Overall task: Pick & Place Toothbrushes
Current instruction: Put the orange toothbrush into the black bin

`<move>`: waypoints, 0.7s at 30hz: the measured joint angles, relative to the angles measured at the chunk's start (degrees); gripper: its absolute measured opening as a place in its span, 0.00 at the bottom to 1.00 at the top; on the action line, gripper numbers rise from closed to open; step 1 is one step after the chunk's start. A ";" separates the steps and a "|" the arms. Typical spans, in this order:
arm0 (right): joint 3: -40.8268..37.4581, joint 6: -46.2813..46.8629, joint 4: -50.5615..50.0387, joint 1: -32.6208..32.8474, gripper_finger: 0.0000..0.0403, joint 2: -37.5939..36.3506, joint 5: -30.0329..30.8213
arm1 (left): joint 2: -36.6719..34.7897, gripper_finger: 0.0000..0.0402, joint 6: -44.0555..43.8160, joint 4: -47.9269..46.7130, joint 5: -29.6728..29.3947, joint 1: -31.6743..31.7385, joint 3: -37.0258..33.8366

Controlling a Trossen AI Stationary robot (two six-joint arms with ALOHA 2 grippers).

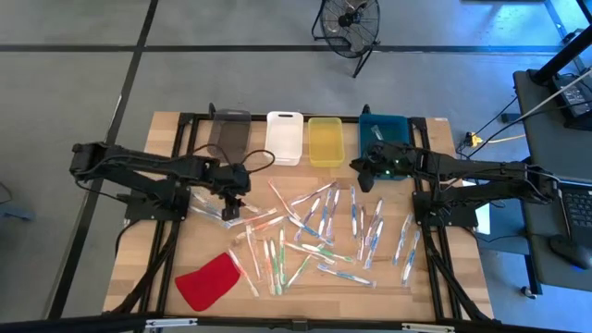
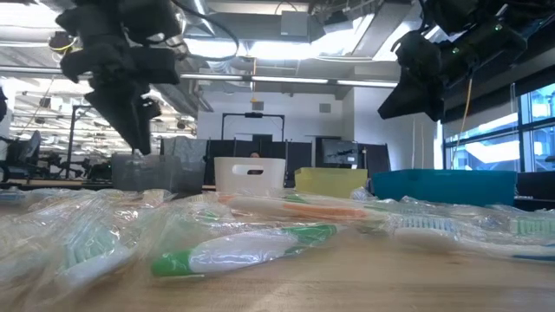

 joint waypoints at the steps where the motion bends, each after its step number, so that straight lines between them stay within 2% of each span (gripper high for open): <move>1: 0.00 0.00 0.00 0.26 0.19 0.00 0.00 | 0.67 0.43 1.42 -0.96 0.01 0.20 0.74; 10: 0.00 -0.17 -0.02 1.60 0.14 0.00 0.02 | 5.60 0.43 14.26 -5.65 -0.48 0.61 2.09; 21: 0.00 -0.20 0.02 1.62 0.08 0.03 0.02 | 13.17 0.43 16.83 -5.57 -2.59 0.62 2.09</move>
